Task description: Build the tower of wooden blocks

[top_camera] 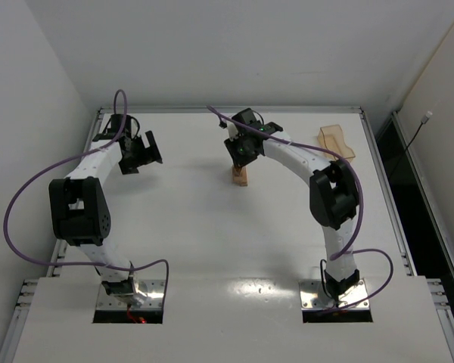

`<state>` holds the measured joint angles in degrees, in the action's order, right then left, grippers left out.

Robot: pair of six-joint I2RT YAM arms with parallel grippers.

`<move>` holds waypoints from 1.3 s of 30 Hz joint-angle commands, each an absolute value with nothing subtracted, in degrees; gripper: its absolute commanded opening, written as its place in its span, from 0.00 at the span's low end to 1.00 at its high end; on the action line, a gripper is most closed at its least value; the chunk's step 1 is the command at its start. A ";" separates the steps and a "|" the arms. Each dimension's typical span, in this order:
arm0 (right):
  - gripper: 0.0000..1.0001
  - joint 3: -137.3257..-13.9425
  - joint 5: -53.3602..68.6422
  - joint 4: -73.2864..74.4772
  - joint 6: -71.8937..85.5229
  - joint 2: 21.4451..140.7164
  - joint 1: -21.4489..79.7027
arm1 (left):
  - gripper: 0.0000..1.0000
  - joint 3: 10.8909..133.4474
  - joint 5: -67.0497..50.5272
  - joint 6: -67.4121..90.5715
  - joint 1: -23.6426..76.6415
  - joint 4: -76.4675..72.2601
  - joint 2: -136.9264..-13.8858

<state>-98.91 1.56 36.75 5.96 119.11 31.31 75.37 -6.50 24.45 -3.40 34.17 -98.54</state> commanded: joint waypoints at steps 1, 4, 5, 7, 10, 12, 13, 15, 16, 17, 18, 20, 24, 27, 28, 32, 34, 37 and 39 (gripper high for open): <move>0.28 -99.58 2.11 36.39 6.77 119.79 31.64 | 0.91 77.43 -7.65 24.70 -2.99 33.22 -98.09; 0.39 -99.58 2.11 36.39 6.77 119.79 31.64 | 0.91 77.43 -7.65 24.70 -2.99 33.22 -98.61; 0.39 -99.58 2.11 35.86 6.77 119.79 31.64 | 0.91 77.43 -7.65 24.70 -2.99 33.22 -98.61; 0.44 -99.58 1.58 35.86 6.77 119.79 31.64 | 0.91 77.43 -7.65 24.70 -2.99 33.22 -98.61; 0.50 -99.58 0.01 35.86 6.77 119.19 31.64 | 0.91 77.43 -7.65 24.70 -2.99 33.22 -98.61; 0.53 -99.58 -0.53 35.34 6.77 118.65 31.64 | 0.91 77.43 -7.12 24.70 -2.99 33.22 -97.92; 0.53 -99.58 -1.14 35.33 6.77 117.78 31.64 | 0.91 77.43 -7.12 24.70 -2.99 33.22 -97.91; 0.53 -98.27 -1.14 33.85 6.77 115.23 31.64 | 0.91 76.90 -6.60 24.70 -2.99 33.22 -96.60; 0.53 -96.78 -1.14 32.36 6.77 114.01 31.12 | 0.91 76.30 -5.90 24.18 -2.29 33.22 -95.98; 0.54 -95.81 -1.14 31.47 6.77 111.30 31.11 | 0.91 75.77 -5.89 23.47 -1.59 32.44 -95.28; 0.54 -94.84 -1.14 30.77 6.77 109.96 31.11 | 0.91 75.07 -5.19 23.47 -1.06 32.43 -94.49; 0.56 -92.21 -1.14 29.11 6.77 107.15 31.11 | 0.91 72.61 -4.05 23.47 -0.27 30.77 -91.77; 0.56 -82.99 -3.77 22.25 6.07 96.97 29.98 | 0.91 68.30 -0.89 19.44 2.19 28.31 -86.50; 0.56 -76.21 -7.45 21.09 4.05 90.80 29.36 | 0.92 63.73 3.42 17.50 3.69 25.32 -82.81; 0.56 -73.42 -7.47 21.09 3.43 89.83 27.96 | 0.94 61.63 4.04 16.97 4.21 24.53 -82.18; 0.56 -65.14 -8.61 19.69 2.90 85.09 23.30 | 1.00 59.68 4.04 15.56 4.22 22.59 -81.47; 0.56 -61.53 -7.66 19.69 2.90 84.03 19.80 | 1.00 59.68 4.04 15.03 4.22 22.59 -81.47; 0.56 -57.84 -5.54 20.21 4.47 84.02 16.18 | 1.00 59.16 3.34 14.33 4.75 21.45 -82.00; 0.56 -55.03 -5.01 18.21 5.53 84.64 13.46 | 1.00 58.37 2.03 13.72 5.27 20.92 -83.23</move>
